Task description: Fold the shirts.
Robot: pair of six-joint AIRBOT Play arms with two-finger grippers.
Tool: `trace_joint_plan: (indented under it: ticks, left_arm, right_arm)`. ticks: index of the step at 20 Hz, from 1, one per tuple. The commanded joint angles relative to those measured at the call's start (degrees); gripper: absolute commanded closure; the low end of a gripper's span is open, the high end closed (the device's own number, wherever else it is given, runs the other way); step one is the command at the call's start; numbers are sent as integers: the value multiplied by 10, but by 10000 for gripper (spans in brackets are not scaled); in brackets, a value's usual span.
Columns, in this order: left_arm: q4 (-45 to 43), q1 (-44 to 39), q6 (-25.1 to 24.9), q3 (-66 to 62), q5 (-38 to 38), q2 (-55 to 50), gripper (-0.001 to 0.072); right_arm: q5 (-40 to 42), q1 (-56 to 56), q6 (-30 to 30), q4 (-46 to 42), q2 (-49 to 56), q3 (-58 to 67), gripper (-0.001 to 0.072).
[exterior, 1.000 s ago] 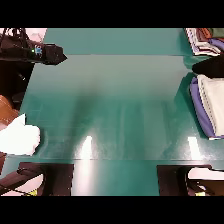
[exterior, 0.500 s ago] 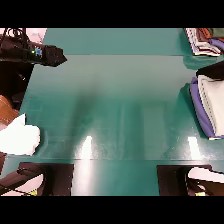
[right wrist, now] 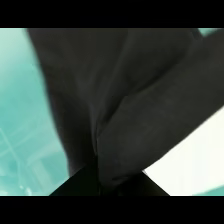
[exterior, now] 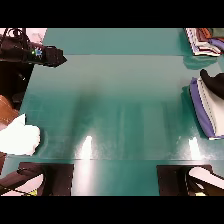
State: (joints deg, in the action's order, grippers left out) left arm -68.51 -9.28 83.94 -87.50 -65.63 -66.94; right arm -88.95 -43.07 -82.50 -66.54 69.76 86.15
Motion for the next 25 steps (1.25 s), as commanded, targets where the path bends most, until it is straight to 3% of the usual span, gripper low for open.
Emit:
trace_joint_plan:
  ticks: [1, 2, 3, 8, 14, 15, 18, 19, 25]
  left_arm:
    - [0, 0, -4, 0, 0, 0, 678]
    - [0, 0, -4, 0, 0, 0, 678]
    - [0, 0, -4, 0, -1, 0, 678]
    - [0, 0, -4, 0, 1, 0, 677]
    - [0, 0, -3, 0, 8, 0, 678]
    - [0, 0, -3, 0, 13, 0, 677]
    - [0, 0, -3, 0, 34, 0, 677]
    - [0, 0, -3, 0, 40, 0, 677]
    - [0, 0, -3, 0, 71, 0, 677]
  right_arm:
    - [-7, -35, 1, -27, -39, -82, 503]
    - [-6, -44, 1, -27, -46, -98, 250]
    - [-6, -51, 0, -25, -51, -106, 120]
    - [50, 3, 1, 76, -99, -108, 119]
    - [148, 279, 0, 110, -139, -108, 126]
    - [164, 327, 1, 110, -139, -108, 225]
    - [207, 440, 20, 109, -139, -108, 647]
    - [216, 470, 31, 109, -139, -108, 694]
    - [228, 526, 33, 110, -139, -108, 694]
